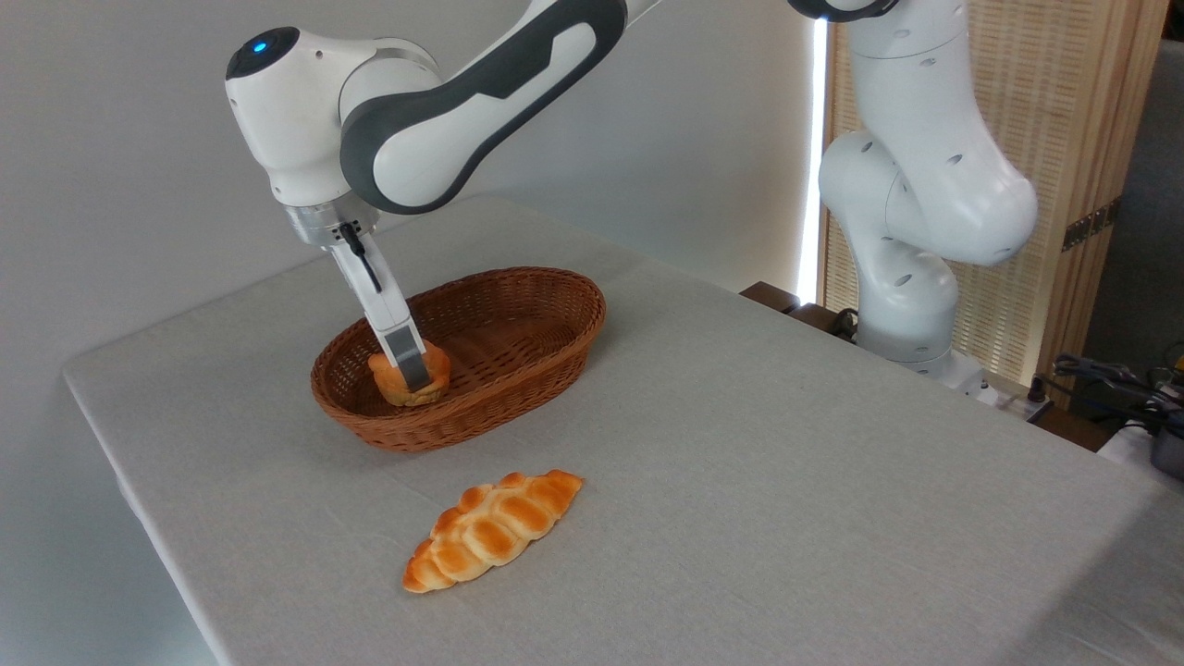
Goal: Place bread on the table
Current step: 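Tilt the gripper down into the basket and close it on the bun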
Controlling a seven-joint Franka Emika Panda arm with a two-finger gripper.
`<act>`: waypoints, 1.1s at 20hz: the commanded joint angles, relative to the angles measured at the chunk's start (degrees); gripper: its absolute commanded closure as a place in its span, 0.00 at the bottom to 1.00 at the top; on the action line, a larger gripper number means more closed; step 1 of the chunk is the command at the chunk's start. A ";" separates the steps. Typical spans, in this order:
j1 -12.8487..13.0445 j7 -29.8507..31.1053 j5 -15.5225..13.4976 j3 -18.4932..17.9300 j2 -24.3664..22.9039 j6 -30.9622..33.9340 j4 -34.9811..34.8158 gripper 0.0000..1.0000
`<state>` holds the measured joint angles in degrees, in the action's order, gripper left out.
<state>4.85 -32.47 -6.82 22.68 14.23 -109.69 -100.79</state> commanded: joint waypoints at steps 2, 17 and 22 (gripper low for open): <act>-0.01 0.83 -0.30 0.17 -0.08 -1.75 -1.07 0.45; -0.01 -0.05 -0.04 0.17 0.27 -1.66 -1.25 0.90; -0.10 -0.05 -0.04 0.17 0.19 -1.49 -1.25 0.96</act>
<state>4.79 -32.47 -6.78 22.68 14.27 -109.72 -101.16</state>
